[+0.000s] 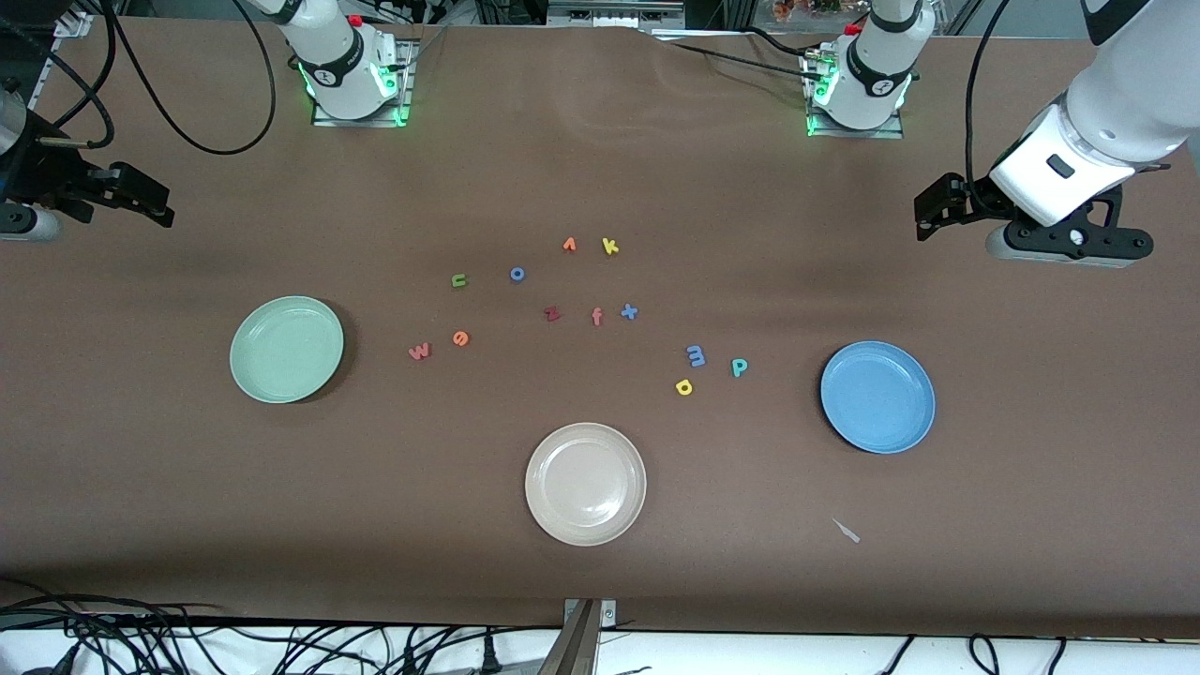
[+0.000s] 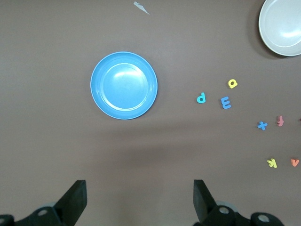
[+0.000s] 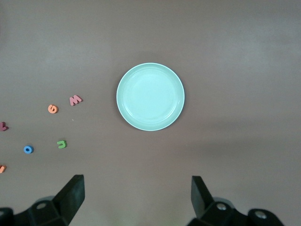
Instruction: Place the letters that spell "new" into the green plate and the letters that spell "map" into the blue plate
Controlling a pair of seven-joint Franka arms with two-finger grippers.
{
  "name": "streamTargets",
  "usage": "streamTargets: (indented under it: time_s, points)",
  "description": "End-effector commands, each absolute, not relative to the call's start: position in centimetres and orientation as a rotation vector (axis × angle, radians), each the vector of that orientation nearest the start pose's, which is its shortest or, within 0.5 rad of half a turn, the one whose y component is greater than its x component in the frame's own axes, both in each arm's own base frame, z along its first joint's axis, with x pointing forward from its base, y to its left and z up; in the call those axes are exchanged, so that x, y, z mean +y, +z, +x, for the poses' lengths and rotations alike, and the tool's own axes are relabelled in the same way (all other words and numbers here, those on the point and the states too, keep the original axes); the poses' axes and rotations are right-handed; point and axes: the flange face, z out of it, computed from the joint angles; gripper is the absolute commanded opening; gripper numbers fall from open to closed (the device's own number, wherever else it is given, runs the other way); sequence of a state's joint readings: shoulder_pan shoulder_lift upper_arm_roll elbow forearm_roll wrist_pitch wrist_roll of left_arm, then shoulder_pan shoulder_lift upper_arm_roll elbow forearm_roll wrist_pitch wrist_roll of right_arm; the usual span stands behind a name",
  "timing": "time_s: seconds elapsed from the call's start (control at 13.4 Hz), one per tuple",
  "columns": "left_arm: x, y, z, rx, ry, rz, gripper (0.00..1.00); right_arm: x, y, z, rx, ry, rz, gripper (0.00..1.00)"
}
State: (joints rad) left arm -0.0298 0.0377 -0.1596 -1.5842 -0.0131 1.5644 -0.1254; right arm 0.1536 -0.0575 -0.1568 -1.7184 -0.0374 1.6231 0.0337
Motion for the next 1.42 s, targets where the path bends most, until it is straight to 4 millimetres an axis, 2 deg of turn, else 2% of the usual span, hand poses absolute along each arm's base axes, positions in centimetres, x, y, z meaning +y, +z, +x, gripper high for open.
streamTargets:
  time_s: [0.0, 1.35]
  points:
    - [-10.27, 60.3, 55.74, 0.13, 0.095, -3.134, 1.0, -0.89, 59.4, 53.7, 0.039, 0.066, -3.172, 1.0]
    - [-10.37, 60.23, 55.71, 0.132, 0.098, -3.135, 1.0, -0.72, 59.38, 53.59, 0.037, 0.081, -3.172, 1.0]
